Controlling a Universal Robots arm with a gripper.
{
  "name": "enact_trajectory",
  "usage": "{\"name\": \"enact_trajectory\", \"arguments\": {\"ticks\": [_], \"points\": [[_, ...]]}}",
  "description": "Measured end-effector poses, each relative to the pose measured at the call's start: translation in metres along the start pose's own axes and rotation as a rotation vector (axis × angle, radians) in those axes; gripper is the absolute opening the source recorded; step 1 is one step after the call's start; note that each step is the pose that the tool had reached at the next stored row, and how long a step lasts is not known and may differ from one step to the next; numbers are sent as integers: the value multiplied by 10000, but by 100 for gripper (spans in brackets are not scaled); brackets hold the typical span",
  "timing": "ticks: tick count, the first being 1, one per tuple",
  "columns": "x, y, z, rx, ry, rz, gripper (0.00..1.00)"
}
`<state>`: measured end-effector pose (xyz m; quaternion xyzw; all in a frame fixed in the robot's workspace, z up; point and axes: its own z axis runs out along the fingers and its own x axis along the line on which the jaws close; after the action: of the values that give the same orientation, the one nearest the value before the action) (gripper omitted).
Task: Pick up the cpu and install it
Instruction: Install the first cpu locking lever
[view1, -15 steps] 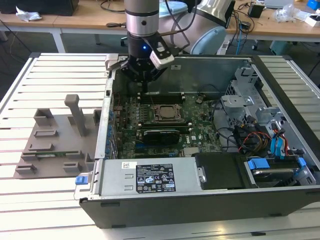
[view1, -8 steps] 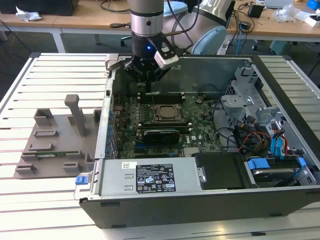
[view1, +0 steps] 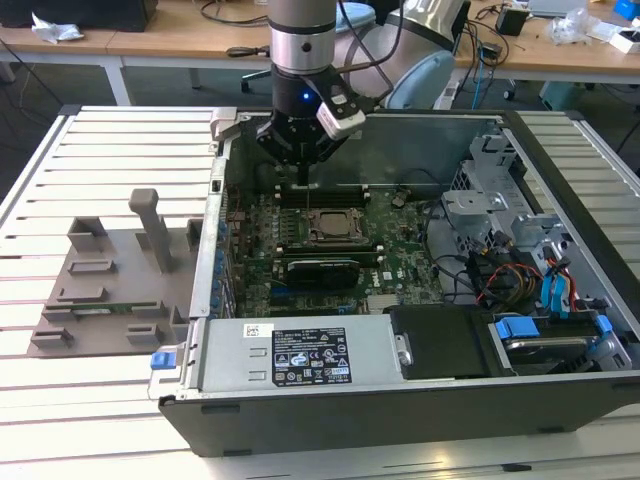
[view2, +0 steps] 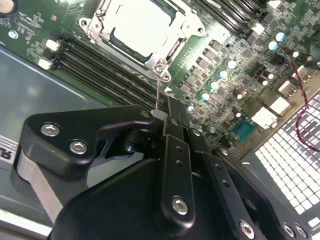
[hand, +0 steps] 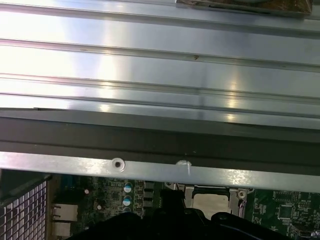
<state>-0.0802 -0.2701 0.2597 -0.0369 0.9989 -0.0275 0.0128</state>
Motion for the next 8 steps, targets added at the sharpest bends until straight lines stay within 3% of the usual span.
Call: {"name": "enact_trajectory", "arguments": {"ticks": [8], "points": [[-154, -11, 10, 0, 10, 0, 11]]}}
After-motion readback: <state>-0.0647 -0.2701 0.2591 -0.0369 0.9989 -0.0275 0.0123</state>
